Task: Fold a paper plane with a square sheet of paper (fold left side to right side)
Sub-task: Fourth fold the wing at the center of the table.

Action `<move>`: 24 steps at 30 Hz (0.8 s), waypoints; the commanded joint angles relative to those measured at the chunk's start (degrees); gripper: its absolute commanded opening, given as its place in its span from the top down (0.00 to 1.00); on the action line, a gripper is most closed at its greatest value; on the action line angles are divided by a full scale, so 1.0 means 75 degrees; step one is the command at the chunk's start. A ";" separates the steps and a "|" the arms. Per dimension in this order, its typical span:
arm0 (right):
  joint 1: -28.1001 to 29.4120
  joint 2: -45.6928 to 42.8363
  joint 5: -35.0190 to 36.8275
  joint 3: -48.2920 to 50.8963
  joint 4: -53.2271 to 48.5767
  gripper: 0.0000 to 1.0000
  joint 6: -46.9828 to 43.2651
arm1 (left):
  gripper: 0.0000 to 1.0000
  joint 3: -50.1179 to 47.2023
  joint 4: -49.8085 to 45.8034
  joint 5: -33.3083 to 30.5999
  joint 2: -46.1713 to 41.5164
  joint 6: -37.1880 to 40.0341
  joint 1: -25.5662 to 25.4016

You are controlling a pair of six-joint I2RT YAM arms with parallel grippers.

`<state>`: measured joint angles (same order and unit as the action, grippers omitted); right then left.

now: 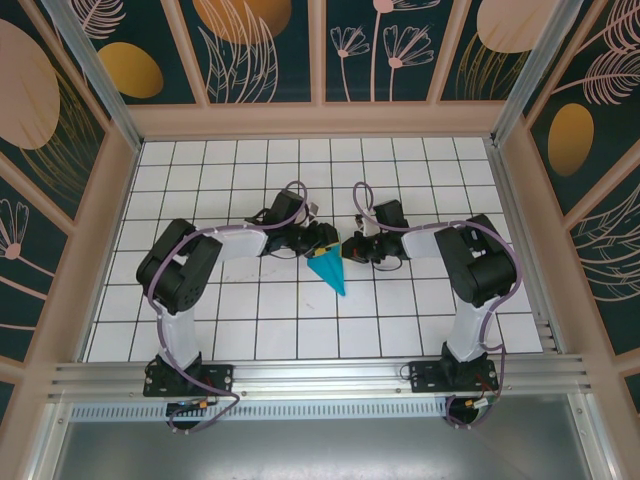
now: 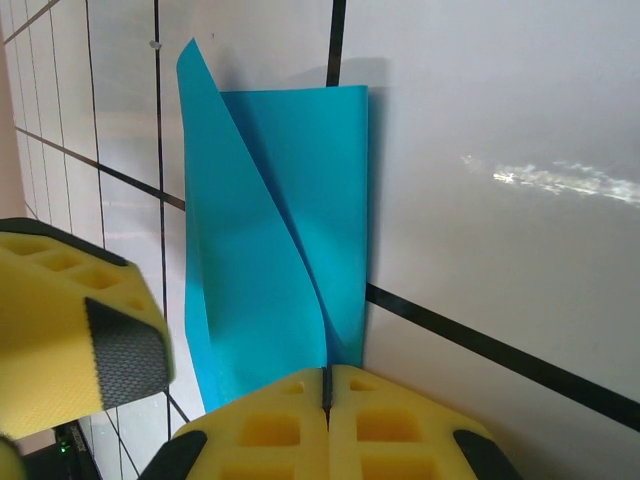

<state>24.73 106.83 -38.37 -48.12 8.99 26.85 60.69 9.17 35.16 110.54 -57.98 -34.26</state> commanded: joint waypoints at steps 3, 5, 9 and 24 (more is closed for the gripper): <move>0.0185 0.0278 0.0531 0.0041 -0.0555 0.94 -0.0252 | 0.55 0.0205 0.0268 0.0144 0.0298 -0.0233 -0.0087; 0.0194 0.0278 0.0544 0.0047 -0.0569 0.94 -0.0258 | 0.55 0.0194 0.0112 0.0011 0.0357 -0.0164 -0.0085; 0.0197 0.0288 0.0581 0.0045 -0.0602 0.94 -0.0286 | 0.55 0.0160 -0.0243 -0.0289 0.0440 0.0026 -0.0084; 0.0190 0.0196 0.0494 -0.0101 -0.0412 0.92 -0.0240 | 0.55 -0.0261 -0.0468 -0.0806 0.0670 0.0078 -0.0088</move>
<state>24.91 106.78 -37.95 -48.51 8.29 25.85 60.73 7.77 31.46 113.54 -58.15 -34.83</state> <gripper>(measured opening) 0.073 0.452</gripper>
